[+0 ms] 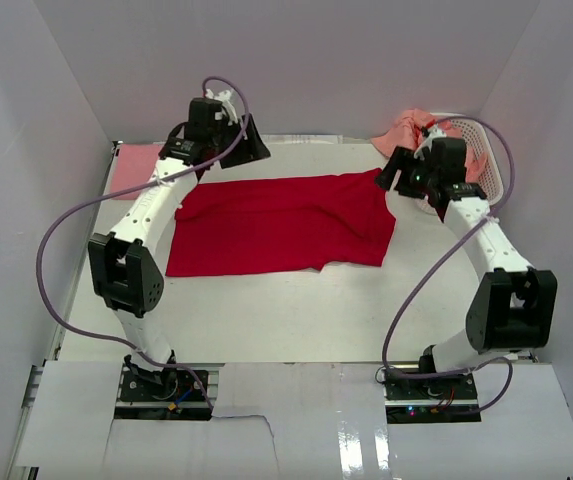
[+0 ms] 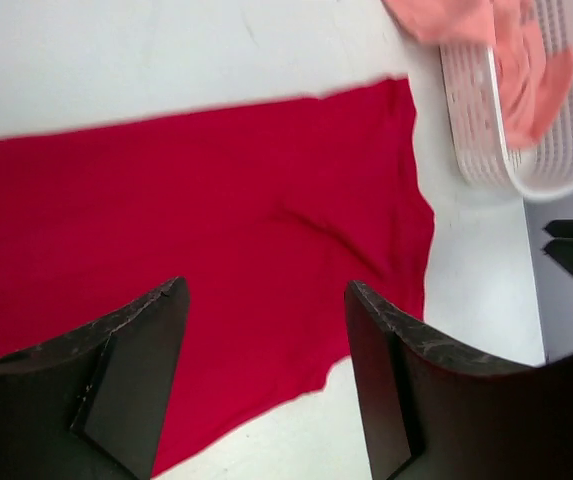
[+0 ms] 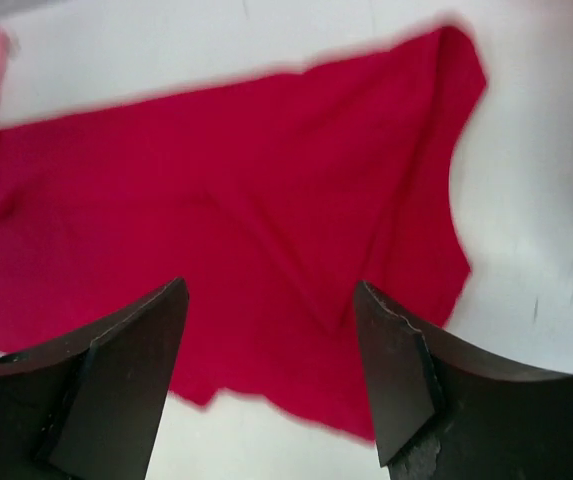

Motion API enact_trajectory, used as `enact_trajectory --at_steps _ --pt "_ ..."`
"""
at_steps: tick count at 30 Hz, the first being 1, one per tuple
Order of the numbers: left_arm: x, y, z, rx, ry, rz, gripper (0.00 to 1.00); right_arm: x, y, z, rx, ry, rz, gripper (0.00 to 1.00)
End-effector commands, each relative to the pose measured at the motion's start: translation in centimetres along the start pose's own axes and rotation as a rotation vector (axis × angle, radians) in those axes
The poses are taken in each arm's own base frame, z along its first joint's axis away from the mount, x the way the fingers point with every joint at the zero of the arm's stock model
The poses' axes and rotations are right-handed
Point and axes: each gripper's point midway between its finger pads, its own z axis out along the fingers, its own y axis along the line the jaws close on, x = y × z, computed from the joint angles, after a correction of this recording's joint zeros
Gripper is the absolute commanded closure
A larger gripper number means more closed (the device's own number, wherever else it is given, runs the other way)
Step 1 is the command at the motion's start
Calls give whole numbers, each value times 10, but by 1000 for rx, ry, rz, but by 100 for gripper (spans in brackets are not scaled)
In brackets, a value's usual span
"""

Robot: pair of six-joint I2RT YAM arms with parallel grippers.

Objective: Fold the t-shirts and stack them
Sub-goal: Fold the flattened tshirt in 1/3 of the way

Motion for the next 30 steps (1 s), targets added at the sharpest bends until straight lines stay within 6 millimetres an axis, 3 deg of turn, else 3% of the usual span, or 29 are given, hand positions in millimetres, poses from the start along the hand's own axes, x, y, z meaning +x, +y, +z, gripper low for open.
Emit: enact_trajectory --at_steps 1,3,8,12,15,22,30 --pt "63 -10 27 63 134 21 26 73 -18 -9 34 122 68 27" --pt "83 -16 36 89 166 25 26 96 -19 -21 29 139 82 27" --pt "122 -57 60 198 238 62 26 136 -19 -39 10 186 143 27" --pt "147 -78 71 244 284 82 26 182 -27 -41 5 240 220 28" --pt "163 -86 72 282 313 59 26 200 -34 -37 14 269 237 28" --pt "191 -92 67 311 356 57 26 233 -47 -21 14 301 264 28" --pt "213 -120 57 387 393 80 26 237 -64 -9 78 291 228 29"
